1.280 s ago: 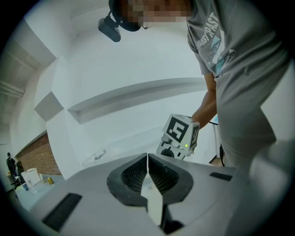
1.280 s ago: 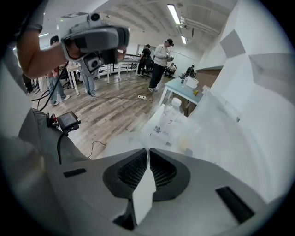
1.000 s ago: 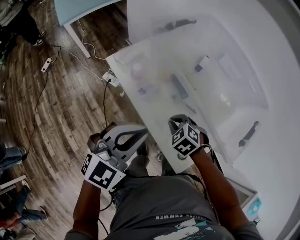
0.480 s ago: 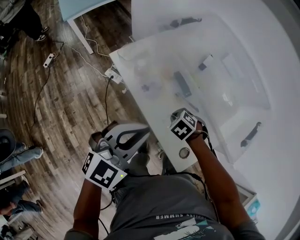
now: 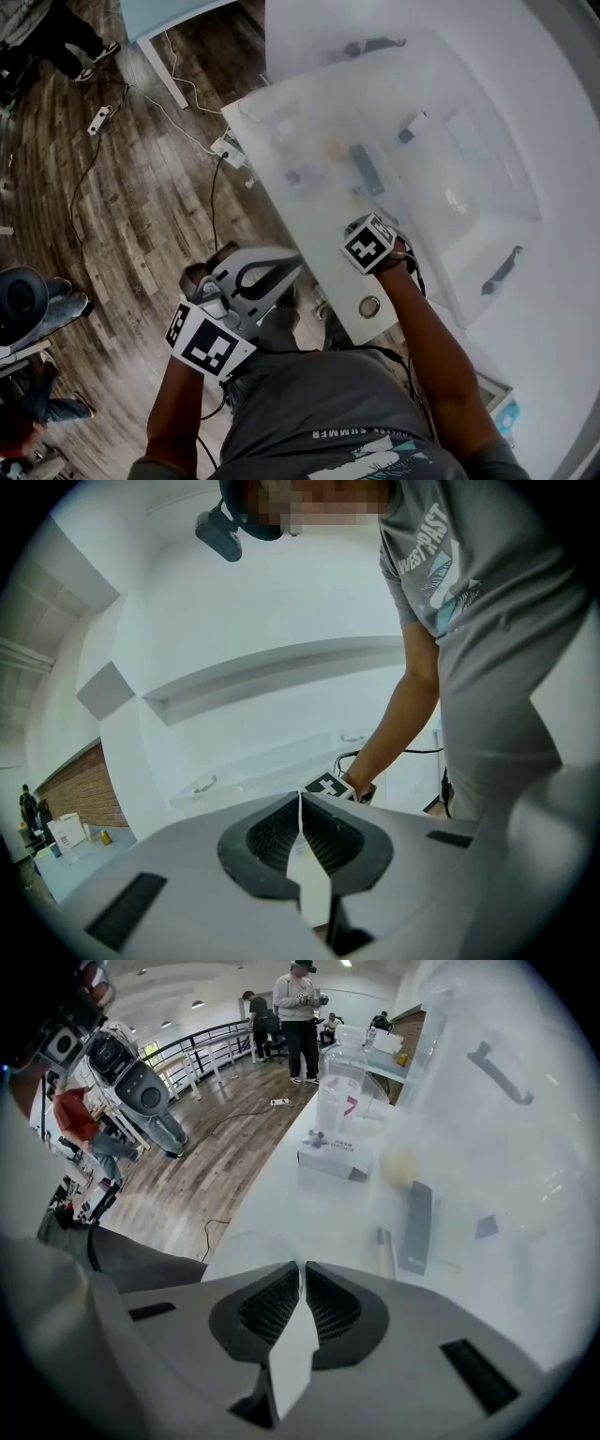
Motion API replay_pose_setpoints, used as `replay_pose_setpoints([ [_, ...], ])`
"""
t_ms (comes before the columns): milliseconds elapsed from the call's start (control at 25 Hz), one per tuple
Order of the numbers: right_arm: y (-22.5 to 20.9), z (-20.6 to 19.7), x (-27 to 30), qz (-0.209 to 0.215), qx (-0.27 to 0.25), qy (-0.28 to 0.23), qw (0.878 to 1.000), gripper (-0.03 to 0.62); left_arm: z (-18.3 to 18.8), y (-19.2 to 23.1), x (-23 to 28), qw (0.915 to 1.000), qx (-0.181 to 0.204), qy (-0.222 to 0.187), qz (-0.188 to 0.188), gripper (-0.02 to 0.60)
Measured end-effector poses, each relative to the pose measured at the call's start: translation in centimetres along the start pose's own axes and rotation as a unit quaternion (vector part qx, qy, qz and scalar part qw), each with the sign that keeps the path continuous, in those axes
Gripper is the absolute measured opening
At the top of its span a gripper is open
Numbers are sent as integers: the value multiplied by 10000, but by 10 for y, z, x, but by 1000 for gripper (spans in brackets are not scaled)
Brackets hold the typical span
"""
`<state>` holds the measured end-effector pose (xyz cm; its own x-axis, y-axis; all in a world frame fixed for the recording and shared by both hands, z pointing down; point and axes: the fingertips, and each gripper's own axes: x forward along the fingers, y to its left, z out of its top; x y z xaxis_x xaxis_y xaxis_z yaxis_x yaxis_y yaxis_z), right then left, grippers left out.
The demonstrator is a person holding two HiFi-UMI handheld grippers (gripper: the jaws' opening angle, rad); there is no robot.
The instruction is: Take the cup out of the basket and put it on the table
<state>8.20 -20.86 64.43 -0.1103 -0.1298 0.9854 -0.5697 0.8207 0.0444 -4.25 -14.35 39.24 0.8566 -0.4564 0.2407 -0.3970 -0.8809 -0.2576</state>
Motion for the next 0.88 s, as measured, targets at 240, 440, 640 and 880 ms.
replay_pose_setpoints([
  [240,-2,3,-5,-11,139,-148,9998,46,1,1,-1,10000,24,-13,-9,15],
  [440,-8,12,-16,-190,201,-491,9984,107,2,1,0,10000,49,-27,-19,15],
  [640,-14,31,-55,-759,96,-1253,9892,107,9,4,1,9999,95,-94,-18,15],
  [880,6,85,-171,-1428,-126,-3342,9315,39,24,10,2,9994,78,-342,7,15],
])
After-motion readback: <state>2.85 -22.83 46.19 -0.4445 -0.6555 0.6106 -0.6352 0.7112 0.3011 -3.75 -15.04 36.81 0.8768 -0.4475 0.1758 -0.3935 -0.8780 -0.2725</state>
